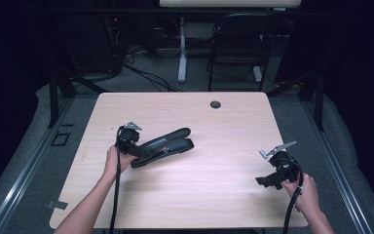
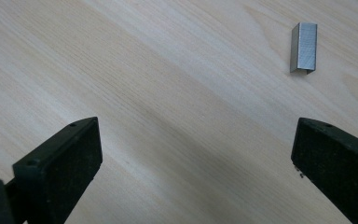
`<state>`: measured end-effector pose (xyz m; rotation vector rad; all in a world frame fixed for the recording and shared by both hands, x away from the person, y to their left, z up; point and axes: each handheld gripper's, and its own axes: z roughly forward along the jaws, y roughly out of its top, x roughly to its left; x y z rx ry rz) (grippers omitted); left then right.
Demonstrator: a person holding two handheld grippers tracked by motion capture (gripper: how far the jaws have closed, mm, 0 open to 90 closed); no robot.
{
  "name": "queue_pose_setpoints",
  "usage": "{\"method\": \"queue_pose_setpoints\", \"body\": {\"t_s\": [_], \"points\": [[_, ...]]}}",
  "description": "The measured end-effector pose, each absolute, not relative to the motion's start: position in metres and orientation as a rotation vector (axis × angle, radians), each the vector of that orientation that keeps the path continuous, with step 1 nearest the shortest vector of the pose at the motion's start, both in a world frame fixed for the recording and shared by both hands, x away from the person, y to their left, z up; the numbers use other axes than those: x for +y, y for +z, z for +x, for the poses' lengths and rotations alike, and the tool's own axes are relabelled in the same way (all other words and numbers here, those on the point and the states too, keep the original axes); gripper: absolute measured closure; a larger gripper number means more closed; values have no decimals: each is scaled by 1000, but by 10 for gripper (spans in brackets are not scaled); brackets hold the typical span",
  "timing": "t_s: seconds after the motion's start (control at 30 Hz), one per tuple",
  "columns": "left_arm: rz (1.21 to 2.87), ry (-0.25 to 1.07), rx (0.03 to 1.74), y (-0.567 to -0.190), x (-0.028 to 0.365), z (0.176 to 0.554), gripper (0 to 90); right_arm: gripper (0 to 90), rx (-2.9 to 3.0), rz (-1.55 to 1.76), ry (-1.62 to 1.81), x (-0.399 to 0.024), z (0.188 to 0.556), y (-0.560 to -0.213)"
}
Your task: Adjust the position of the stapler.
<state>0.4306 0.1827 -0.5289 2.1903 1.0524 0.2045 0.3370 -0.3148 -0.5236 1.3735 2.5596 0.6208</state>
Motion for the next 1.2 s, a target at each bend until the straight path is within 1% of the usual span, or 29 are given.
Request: {"method": "queue_pose_setpoints", "body": {"t_s": [0.17,0.23,0.33,0.4,0.43,0.5,0.57,0.6,0.67,0.73,0.87,1.2], "points": [[2226,233,1041,-529,177,432,17,18,2554,1381,623,-315,337,-525],[2240,254,1024,-529,173,433,57,20,2550,1384,624,-315,337,-525],[2255,249,1008,-531,169,435,101,22,2560,1379,617,-315,337,-524],[2257,258,999,-531,167,435,154,23,2554,1383,622,-315,337,-525],[2261,258,991,-531,166,435,158,23,2554,1383,623,-315,337,-525],[2272,260,972,-531,164,435,212,24,2555,1385,614,-316,337,-525],[2275,268,966,-532,162,435,228,24,2566,1380,602,-316,338,-525],[2286,274,956,-533,160,436,249,24,2566,1381,603,-316,338,-526],[2298,260,929,-534,157,436,272,24,2565,1379,604,-316,338,-526],[2314,243,901,-535,154,436,318,25,2561,1388,619,-315,338,-526],[2329,276,904,-535,152,437,377,27,2561,1382,604,-316,338,-526],[2354,253,858,-534,153,436,408,31,2566,1382,595,-316,338,-526]]}}
